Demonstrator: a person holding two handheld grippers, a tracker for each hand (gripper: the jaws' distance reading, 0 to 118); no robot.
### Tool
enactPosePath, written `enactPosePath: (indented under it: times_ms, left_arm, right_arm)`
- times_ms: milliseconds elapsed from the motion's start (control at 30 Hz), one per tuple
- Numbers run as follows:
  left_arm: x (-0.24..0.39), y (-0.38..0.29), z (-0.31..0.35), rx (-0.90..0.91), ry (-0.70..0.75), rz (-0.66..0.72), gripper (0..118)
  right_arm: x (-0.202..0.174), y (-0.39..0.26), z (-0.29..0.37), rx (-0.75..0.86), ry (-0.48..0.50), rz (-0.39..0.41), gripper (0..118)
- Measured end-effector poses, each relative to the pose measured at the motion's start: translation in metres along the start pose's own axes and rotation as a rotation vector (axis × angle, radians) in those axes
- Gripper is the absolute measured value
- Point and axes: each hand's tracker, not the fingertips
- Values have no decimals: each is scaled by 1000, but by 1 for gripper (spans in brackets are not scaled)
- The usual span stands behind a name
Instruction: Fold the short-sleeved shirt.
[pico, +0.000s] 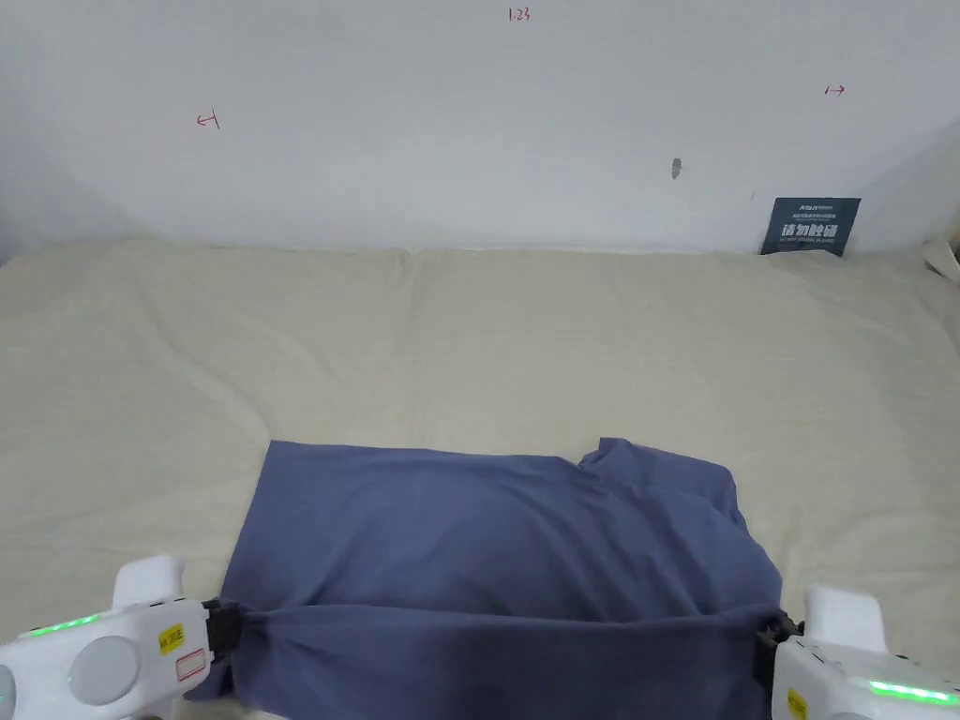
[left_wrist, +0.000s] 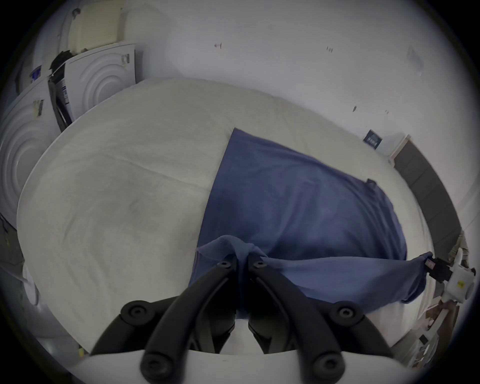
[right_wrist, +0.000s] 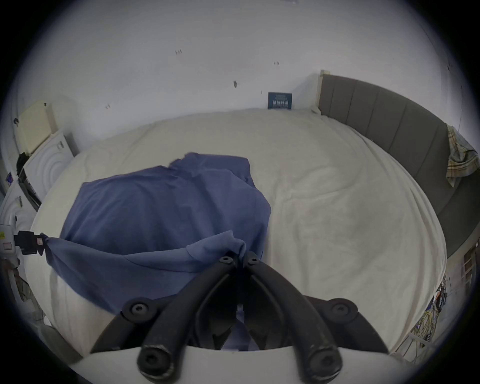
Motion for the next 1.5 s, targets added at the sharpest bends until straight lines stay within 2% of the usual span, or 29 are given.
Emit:
enactPosePath:
  times_ms: [233, 367, 400, 433, 467, 500, 533, 633, 867, 967, 1000, 1033, 1067, 1100, 1133, 1167, 1233, 1300, 1367, 1500]
  left_arm:
    - [4, 4, -62, -133, 62, -10, 7]
    - [5, -6, -51, -93, 63, 31, 16]
    - [6, -5, -49, -113, 67, 39, 38]
    - [8, -4, -46, -147, 60, 42, 80]
    - [9, -4, -39, -156, 33, 41, 102]
    - [11, -2, -23, -103, -22, 44, 105]
    - [15, -2, -8, -53, -57, 45, 104]
    - [34, 0, 46, 107, -95, 12, 104]
    - [81, -25, 164, 579, -90, -142, 104]
    - [93, -38, 190, 670, -63, -201, 102]
    - [96, -43, 196, 689, -55, -222, 99]
    - [98, -46, 200, 713, -45, -238, 86]
    - [100, -50, 203, 718, -38, -250, 68]
    - [102, -57, 206, 754, -24, -258, 39]
    - [102, -62, 207, 784, -20, -257, 0]
    - [103, -63, 207, 762, -30, -254, 0]
    - [100, -64, 209, 742, -55, -245, 0]
    - [96, -61, 205, 685, -94, -210, 0]
    - [90, -58, 200, 656, -103, -194, 0]
    - [70, -46, 176, 526, -125, -148, 0]
  right_arm:
    - [12, -8, -75, -196, -25, -81, 3]
    - [17, -18, -73, -215, 0, -113, 7]
    - [16, -16, -66, -203, -2, -113, 16]
    - [16, -13, -58, -185, -2, -108, 38]
    - [16, -9, -50, -159, 8, -105, 60]
    - [16, -5, -38, -115, 20, -104, 77]
    - [17, 0, -23, -60, 27, -101, 88]
    - [13, 16, 34, 106, 90, -88, 88]
    - [-1, 19, 168, 512, 78, -28, 88]
    - [-7, 11, 201, 604, 58, -2, 88]
    - [-8, 8, 207, 623, 49, 6, 87]
    - [-11, 5, 213, 631, 36, 19, 80]
    - [-13, 3, 217, 644, 22, 34, 61]
    - [-15, 1, 220, 659, 1, 43, 22]
    - [-17, -2, 223, 676, -24, 55, 0]
    - [-19, -3, 224, 689, -53, 43, 0]
    - [-22, -5, 225, 680, -8, 54, 0]
    - [-28, -8, 225, 674, -16, 46, 0]
    - [-27, -8, 218, 675, -24, 71, 0]
    - [-25, -5, 205, 636, 2, 58, 0]
